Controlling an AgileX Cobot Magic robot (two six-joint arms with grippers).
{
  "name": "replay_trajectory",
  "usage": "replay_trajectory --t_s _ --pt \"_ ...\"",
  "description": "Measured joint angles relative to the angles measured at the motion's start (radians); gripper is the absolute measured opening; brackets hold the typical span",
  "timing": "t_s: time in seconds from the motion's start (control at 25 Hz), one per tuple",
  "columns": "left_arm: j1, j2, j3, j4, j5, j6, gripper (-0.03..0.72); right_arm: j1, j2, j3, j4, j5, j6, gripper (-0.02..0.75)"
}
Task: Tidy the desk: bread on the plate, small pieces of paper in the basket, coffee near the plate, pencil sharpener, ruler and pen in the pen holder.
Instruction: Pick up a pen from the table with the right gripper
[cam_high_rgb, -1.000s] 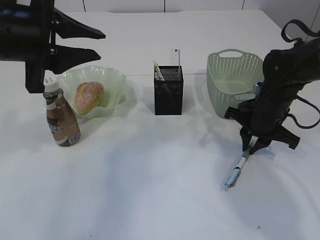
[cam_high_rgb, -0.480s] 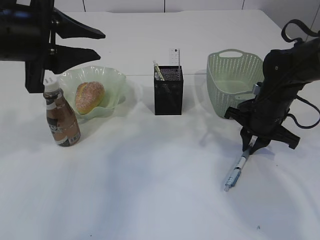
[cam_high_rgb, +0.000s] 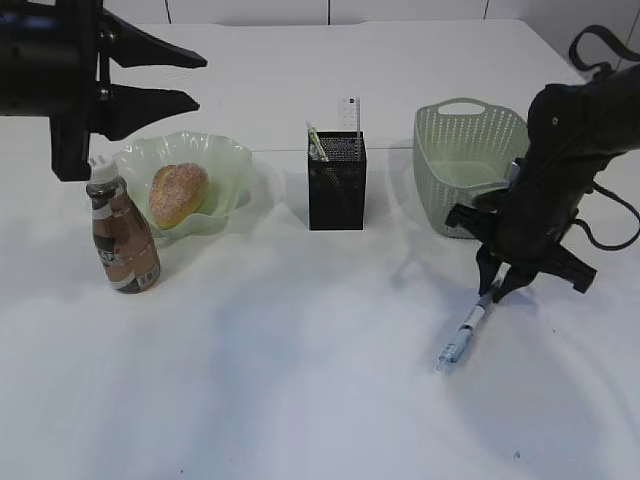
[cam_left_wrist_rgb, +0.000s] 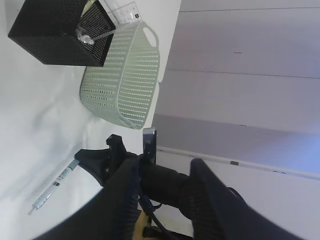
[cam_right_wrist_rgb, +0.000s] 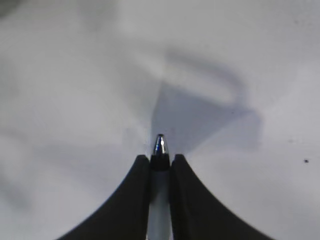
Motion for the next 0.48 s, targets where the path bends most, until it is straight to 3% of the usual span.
replay_trajectory --t_s 0.24,0.48 --pt "0.000 0.000 0.000 -0.056 -0.018 0.013 0.238 0.000 -0.015 -0.125 0.052 0.087 -0.004 0.101" --pt "0.000 0.000 0.000 -0.225 -0.027 0.150 0.238 0.000 -0.015 -0.294 0.119 0.136 -0.039 0.101"
